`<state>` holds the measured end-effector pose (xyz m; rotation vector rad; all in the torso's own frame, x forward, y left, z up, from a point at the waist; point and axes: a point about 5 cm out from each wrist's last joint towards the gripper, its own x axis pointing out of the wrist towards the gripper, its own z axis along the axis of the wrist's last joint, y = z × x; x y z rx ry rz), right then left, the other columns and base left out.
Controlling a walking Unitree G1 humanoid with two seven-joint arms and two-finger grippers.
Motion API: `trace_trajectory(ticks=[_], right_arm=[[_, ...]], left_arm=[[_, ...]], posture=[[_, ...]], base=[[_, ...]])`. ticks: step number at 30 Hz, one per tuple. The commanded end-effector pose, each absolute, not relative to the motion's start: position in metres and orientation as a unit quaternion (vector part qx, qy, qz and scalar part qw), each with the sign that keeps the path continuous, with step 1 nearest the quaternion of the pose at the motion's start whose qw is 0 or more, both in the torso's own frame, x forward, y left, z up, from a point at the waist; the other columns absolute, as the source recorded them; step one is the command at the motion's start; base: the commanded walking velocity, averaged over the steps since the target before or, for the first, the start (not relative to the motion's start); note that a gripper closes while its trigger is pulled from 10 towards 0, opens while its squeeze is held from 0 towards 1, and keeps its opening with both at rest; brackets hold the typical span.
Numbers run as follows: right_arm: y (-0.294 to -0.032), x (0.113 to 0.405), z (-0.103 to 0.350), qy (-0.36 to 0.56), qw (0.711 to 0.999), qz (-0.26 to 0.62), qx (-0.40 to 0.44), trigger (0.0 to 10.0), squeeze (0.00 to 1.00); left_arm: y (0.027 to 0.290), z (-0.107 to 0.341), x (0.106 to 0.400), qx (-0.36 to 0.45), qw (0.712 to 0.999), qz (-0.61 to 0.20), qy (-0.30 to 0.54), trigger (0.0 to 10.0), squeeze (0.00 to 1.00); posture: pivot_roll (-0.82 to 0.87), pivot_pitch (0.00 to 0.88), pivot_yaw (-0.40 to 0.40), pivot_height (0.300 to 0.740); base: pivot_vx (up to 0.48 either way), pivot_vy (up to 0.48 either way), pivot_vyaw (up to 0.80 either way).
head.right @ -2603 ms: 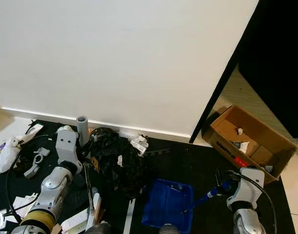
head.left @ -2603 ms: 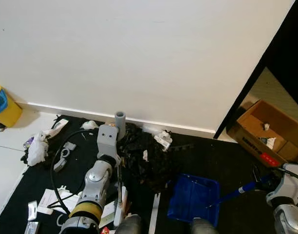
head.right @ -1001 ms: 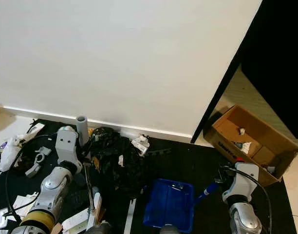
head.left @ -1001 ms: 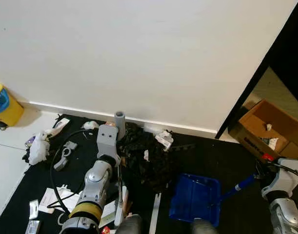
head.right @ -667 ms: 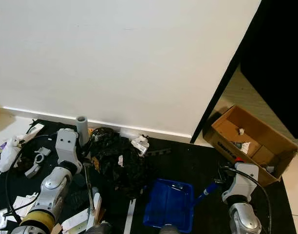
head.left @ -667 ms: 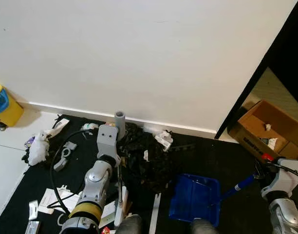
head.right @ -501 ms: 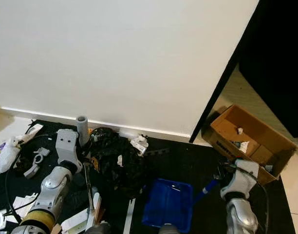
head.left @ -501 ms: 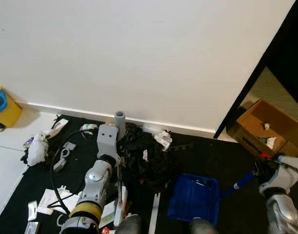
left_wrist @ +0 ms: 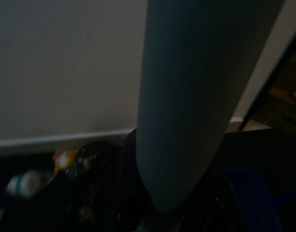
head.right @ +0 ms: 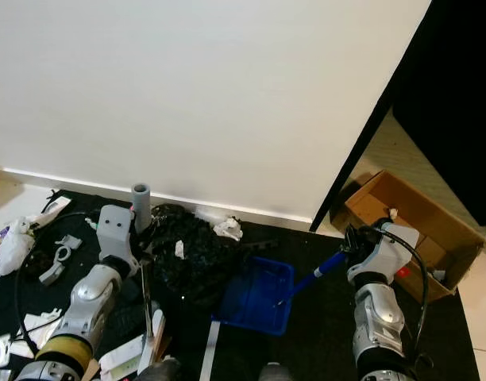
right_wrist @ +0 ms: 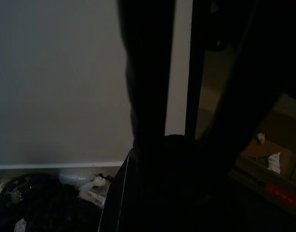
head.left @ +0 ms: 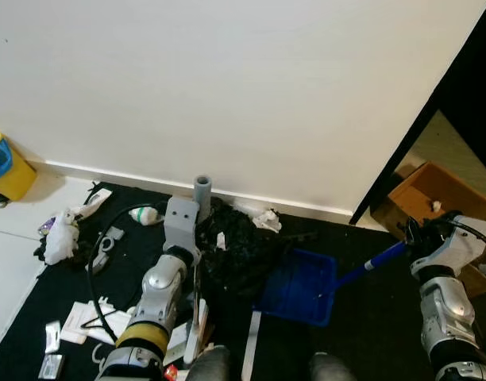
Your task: Sweep floor
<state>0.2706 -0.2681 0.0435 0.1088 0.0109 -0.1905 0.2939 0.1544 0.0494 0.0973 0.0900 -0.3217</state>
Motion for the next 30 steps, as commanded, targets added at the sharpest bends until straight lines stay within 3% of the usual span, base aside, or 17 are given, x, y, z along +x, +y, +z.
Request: trace_trajectory(ticks=[1,13,19,20,24,26,27,30], right_arm=[[-0.272,0.27,0.044,0.009,0.994,-0.095,0.053,10.0,0.0],[-0.285,0.269,0.046,0.02,0.993,-0.116,0.027,10.0,0.0],[-0.287,0.271,0.05,0.016,0.993,-0.118,0.014,10.0,0.0],[-0.293,0.273,0.053,0.015,0.992,-0.127,0.005,10.0,0.0],[-0.296,0.273,0.055,0.015,0.991,-0.133,0.001,10.0,0.0],[-0.299,0.273,0.056,0.015,0.99,-0.137,-0.002,10.0,0.0],[-0.301,0.274,0.057,0.014,0.99,-0.141,-0.004,10.0,0.0],[-0.301,0.274,0.058,0.012,0.989,-0.146,-0.009,10.0,0.0]], left_arm=[[0.151,0.049,0.292,0.044,0.98,-0.188,0.058,10.0,0.0],[0.158,0.128,0.322,0.093,0.96,-0.258,-0.046,10.0,0.0],[0.161,0.134,0.321,0.154,0.944,-0.291,-0.03,10.0,0.0],[0.17,0.13,0.317,0.219,0.924,-0.313,0.003,10.0,0.0],[0.177,0.129,0.314,0.25,0.914,-0.32,0.021,10.0,0.0],[0.19,0.127,0.314,0.284,0.91,-0.301,0.031,10.0,0.0],[0.199,0.129,0.319,0.288,0.923,-0.255,0.021,10.0,0.0],[0.203,0.13,0.324,0.289,0.933,-0.216,0.009,10.0,0.0]], posture=[[0.0,0.117,-0.015,0.74],[0.0,0.116,-0.011,0.74],[0.0,0.115,-0.009,0.74],[0.0,0.111,-0.01,0.74],[0.0,0.111,-0.01,0.74],[0.0,0.11,-0.012,0.74],[0.0,0.108,-0.015,0.74],[0.0,0.108,-0.015,0.74]], base=[[0.0,0.0,0.0],[0.0,0.0,0.0],[0.0,0.0,0.0],[0.0,0.0,0.0],[0.0,0.0,0.0],[0.0,0.0,0.0],[0.0,0.0,0.0],[0.0,0.0,0.0]])
